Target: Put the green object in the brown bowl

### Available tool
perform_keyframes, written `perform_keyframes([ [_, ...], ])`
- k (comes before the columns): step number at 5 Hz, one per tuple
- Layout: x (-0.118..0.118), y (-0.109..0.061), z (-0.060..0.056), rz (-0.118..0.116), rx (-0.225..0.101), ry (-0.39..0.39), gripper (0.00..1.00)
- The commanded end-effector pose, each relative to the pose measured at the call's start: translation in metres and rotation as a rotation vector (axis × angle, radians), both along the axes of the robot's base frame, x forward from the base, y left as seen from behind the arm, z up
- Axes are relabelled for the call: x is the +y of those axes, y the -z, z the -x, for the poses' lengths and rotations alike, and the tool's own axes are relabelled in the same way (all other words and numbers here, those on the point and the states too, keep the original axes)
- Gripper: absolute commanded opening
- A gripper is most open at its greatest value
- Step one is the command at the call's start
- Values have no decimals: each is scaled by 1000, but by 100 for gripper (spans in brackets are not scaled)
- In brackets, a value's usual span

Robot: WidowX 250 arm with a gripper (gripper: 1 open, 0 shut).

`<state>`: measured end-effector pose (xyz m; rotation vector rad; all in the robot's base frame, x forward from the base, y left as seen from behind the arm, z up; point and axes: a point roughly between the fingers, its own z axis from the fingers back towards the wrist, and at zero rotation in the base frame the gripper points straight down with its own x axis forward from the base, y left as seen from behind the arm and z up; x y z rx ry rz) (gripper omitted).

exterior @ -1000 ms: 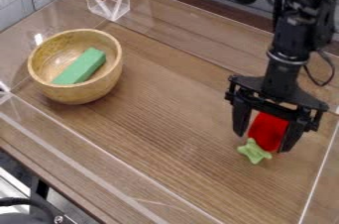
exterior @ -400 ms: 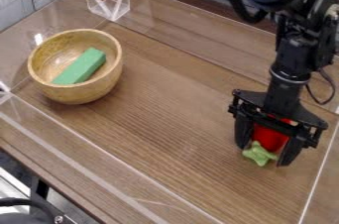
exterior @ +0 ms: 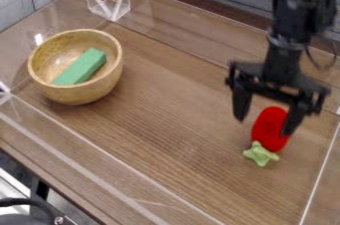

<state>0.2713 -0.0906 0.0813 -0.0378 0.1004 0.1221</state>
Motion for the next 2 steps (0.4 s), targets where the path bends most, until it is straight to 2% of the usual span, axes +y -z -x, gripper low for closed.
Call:
perform_keyframes([
  [1,16,-41,-8,17,-107,-29,100],
  [2,47,-53,-21,9,-159,-51,100],
])
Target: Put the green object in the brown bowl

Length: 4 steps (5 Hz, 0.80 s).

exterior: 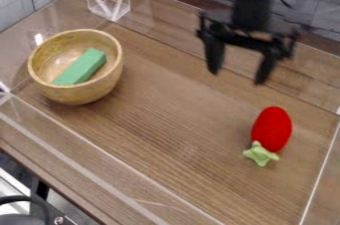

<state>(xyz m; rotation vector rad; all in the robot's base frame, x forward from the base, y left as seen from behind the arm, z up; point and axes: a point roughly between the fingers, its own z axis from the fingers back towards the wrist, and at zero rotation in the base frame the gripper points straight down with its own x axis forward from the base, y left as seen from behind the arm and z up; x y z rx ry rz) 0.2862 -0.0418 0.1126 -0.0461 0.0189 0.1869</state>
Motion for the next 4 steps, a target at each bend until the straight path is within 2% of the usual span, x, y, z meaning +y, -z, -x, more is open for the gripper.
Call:
perform_keyframes([
  [1,32,-30,-14,-12,-139,-19,100],
  [2,38,-36,-19,-14,-187,-51,100],
  [4,33,-38,-6,-62,-231,-121,100],
])
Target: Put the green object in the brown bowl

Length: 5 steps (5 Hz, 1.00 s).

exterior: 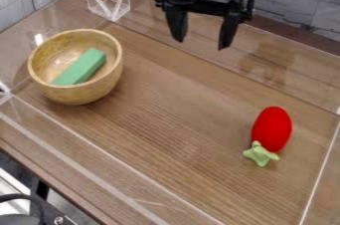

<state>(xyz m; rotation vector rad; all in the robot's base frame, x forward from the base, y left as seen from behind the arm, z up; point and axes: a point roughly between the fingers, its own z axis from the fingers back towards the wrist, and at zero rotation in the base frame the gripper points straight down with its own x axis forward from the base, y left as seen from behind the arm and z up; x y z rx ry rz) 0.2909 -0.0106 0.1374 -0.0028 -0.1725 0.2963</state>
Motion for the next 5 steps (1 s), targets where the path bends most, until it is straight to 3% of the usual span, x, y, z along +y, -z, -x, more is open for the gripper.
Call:
perform_keyframes([
  [1,-7,-3,0,-16,-71,14,100],
  [3,-16,-2,-2,-42,-142,65,100],
  [4,-15,-5,-3,-53,-161,75,0],
  [5,-11,-5,-6,-72,-171,79,100],
])
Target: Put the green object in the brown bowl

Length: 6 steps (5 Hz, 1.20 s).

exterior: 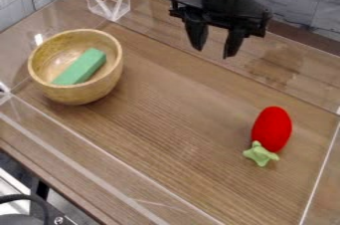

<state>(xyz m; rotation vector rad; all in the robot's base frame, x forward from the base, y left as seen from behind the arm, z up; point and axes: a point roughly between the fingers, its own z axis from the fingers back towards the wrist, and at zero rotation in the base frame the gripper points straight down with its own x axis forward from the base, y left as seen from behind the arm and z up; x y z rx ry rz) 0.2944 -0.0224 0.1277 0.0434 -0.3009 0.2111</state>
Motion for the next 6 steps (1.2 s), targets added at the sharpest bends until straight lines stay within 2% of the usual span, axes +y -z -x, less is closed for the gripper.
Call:
perform_keyframes([
  [1,4,-15,-4,-14,-54,6,100],
  [2,0,-15,0,-22,-57,-82,100],
  [3,-5,-18,4,-18,-68,-175,100],
  [4,4,-21,4,-14,-73,-97,100],
  [5,8,-26,5,7,-82,-35,100],
  [6,2,-17,6,0,-86,-32,100],
])
